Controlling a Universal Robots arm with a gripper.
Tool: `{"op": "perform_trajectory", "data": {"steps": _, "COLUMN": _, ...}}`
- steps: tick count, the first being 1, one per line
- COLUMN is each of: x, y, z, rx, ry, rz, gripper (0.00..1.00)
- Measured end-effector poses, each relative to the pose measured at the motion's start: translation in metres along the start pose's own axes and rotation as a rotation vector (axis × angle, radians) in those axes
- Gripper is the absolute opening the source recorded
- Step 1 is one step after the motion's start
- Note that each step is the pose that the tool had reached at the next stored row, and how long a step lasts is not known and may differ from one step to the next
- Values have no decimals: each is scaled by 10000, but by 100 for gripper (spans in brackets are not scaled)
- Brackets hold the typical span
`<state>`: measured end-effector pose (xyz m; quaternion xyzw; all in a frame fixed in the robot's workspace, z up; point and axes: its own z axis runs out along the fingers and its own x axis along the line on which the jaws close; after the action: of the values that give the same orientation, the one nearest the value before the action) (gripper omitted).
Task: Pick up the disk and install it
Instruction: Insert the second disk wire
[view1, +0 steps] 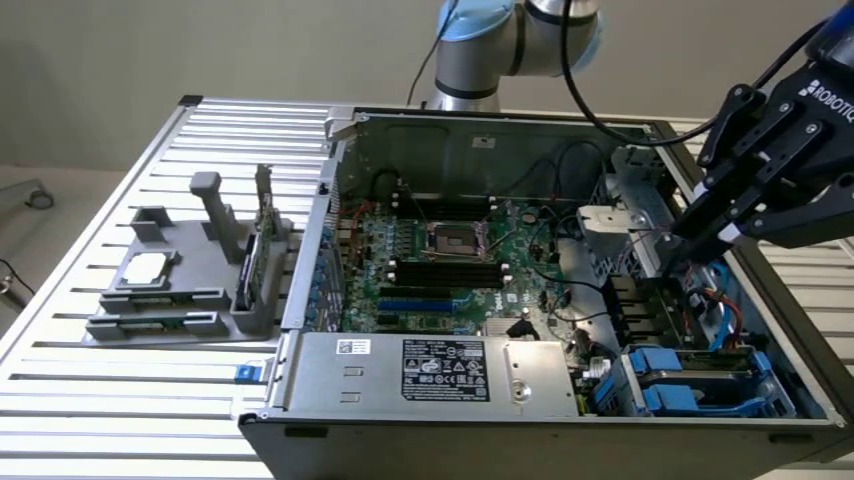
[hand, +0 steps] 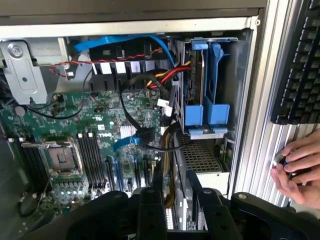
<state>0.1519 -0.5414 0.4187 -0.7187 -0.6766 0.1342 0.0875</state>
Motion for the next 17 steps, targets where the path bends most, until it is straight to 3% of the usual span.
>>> {"op": "perform_trajectory", "data": {"steps": 3, "x": 56, "y": -7, "z": -1, "rx": -453, "ry": -180, "rz": 94, "gripper": 32}}
{"op": "perform_trajectory", "data": {"steps": 5, "x": 85, "y": -21, "z": 5, "rx": -681, "ry": -290, "rz": 147, "gripper": 32}}
{"op": "perform_trajectory", "data": {"steps": 6, "x": 95, "y": -36, "z": 12, "rx": -768, "ry": -333, "rz": 167, "gripper": 32}}
{"op": "perform_trajectory", "data": {"steps": 10, "x": 119, "y": -118, "z": 54, "rx": -990, "ry": -498, "rz": 235, "gripper": 32}}
{"op": "perform_trajectory", "data": {"steps": 12, "x": 138, "y": -153, "z": 73, "rx": -1131, "ry": -567, "rz": 269, "gripper": 32}}
{"op": "perform_trajectory", "data": {"steps": 17, "x": 225, "y": -217, "z": 106, "rx": -1599, "ry": -687, "rz": 352, "gripper": 32}}
